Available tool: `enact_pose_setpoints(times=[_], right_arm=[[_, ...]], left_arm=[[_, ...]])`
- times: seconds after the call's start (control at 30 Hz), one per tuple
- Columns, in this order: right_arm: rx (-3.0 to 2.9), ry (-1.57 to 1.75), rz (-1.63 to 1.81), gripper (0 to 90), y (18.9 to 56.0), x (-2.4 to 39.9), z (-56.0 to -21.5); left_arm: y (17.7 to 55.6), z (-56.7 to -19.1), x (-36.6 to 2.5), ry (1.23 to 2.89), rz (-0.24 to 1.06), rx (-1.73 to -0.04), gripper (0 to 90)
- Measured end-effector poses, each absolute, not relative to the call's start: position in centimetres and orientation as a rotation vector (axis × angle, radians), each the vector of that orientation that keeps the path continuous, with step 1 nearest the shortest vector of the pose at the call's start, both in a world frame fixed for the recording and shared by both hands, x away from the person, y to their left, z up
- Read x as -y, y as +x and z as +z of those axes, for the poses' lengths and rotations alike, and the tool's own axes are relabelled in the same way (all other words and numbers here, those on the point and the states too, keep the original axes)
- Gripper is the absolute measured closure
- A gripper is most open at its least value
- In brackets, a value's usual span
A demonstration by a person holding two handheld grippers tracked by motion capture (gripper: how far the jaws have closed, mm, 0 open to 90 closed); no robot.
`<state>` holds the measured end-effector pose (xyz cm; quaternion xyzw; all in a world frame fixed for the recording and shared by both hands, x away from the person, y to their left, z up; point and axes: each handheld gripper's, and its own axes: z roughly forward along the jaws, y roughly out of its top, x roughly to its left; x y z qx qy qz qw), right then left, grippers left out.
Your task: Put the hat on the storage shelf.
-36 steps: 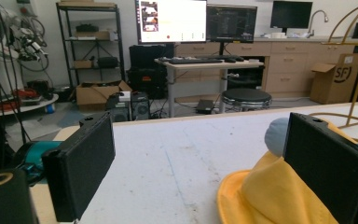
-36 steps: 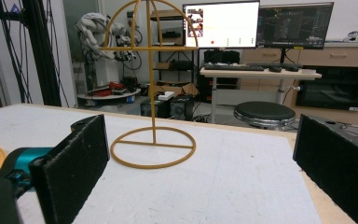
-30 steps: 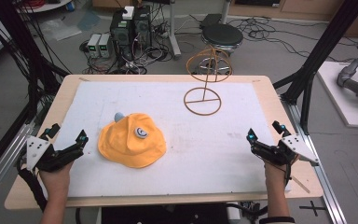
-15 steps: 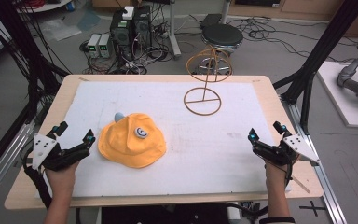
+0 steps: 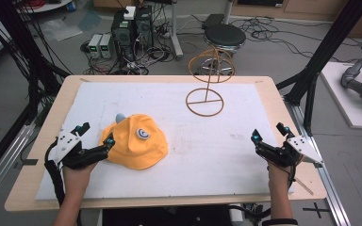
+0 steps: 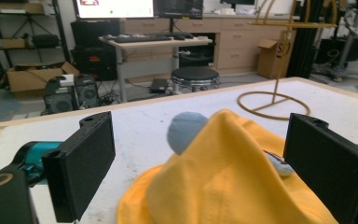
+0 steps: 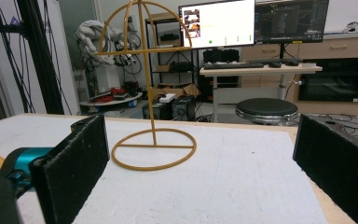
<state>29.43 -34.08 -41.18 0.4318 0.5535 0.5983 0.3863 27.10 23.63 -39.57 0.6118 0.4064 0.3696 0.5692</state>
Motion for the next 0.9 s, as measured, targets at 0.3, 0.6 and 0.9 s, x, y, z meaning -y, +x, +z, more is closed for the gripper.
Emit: enact_pose_setpoints(times=[0.3,0.6,0.9], right_arm=[[-1.401,1.108,1.529,3.3,29.5,34.1,-41.2],[-1.398,1.109,1.526,3.2,29.5,34.1,-41.3],[-1.394,1.120,1.525,3.3,29.6,34.1,-41.3]], left_arm=[[28.0,-40.2,-20.7,1.545,0.830,-0.937,13.0],[29.1,-41.2,-18.4,1.640,0.781,-0.965,20.9],[30.0,-42.0,-18.0,1.694,0.700,-0.994,36.1]])
